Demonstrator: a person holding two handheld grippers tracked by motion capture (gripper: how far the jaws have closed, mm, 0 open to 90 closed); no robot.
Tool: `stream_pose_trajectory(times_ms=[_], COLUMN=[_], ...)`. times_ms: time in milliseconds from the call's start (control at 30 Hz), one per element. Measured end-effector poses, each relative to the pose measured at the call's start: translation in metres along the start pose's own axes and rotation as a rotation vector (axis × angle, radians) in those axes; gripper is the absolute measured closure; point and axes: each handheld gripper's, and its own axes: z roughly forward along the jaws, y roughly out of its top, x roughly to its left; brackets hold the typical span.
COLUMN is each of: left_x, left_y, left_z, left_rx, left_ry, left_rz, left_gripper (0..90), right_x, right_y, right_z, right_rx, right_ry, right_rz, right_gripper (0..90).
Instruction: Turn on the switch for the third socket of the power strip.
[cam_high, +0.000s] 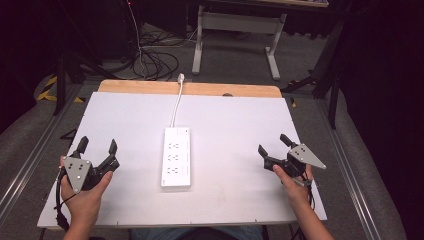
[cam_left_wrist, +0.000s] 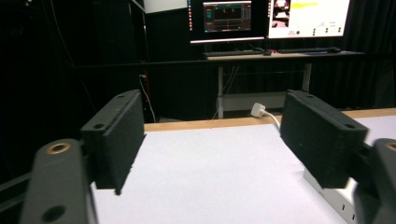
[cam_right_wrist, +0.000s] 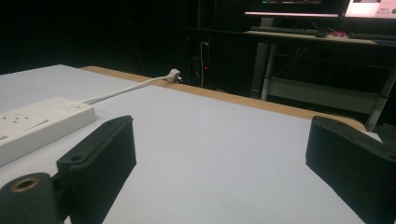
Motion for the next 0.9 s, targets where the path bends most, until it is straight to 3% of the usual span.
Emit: stream_pose_trajectory(times_ms=[333,900], left_x=[0.0013,0.0008], left_y=[0.0014,0.0015], left_z=[-0.0019,-0.0026], left_rx=[0.004,-0.001], left_ry=[-0.007,0.009], left_rz=[-0.013,0.009], left_gripper=[43.6,58.3], right_x=[-0.0003,-0.0004], right_y=[-0.0001,-0.0003], right_z=[0.0001,0.0003], right_rx=[0.002,0.004], right_ry=[-0.002,-0.003], right_rz=[0.000,-0.001], right_gripper=[9.1,9.2])
